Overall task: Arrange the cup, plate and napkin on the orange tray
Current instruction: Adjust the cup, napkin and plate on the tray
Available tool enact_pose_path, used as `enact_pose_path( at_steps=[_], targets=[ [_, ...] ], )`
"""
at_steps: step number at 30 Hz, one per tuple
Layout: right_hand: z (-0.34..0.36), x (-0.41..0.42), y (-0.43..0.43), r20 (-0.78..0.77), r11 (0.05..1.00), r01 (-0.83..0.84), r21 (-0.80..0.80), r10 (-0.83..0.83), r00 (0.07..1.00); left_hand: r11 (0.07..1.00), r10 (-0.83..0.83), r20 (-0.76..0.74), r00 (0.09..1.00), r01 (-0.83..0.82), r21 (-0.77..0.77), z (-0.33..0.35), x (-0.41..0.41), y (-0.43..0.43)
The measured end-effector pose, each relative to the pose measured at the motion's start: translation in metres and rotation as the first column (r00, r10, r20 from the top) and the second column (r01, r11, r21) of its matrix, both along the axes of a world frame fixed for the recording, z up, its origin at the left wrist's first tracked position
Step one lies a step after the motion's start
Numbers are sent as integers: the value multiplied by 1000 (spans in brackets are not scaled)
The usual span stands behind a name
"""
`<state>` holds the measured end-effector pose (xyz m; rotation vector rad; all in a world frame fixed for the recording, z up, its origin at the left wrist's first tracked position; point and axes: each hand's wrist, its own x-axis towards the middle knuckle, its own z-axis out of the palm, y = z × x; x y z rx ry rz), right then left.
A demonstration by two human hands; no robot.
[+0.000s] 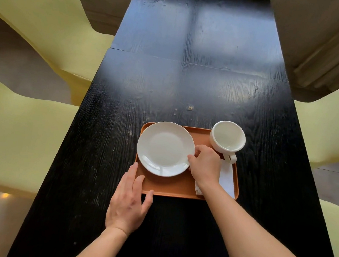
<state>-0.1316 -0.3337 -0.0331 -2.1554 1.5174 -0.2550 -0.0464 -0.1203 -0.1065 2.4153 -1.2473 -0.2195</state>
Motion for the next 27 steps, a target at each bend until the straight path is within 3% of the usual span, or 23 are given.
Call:
enact_pose_path(
  at_steps=[7, 11, 14, 24, 27],
  targets=[
    [8, -12, 6, 74, 996, -5, -86, 12, 997, 1000, 0, -6, 1000, 0, 2, 2, 0, -1],
    [15, -32, 10, 195, 997, 74, 38, -80, 977, 1000, -5, -7, 1000, 5, 19, 2, 0, 0],
    [18, -59, 10, 227, 991, 127, 41, -133, 965, 1000, -5, -6, 1000, 5, 20, 4, 0, -1],
    [6, -132, 13, 109, 970, 225, -97, -214, 971, 999, 4, -47, 999, -2, 43, 8, 0, -1],
    [1, -136, 16, 66, 963, 264, -56, -260, 963, 998, 5, -47, 999, -2, 61, 9, -1, -1]
  ],
)
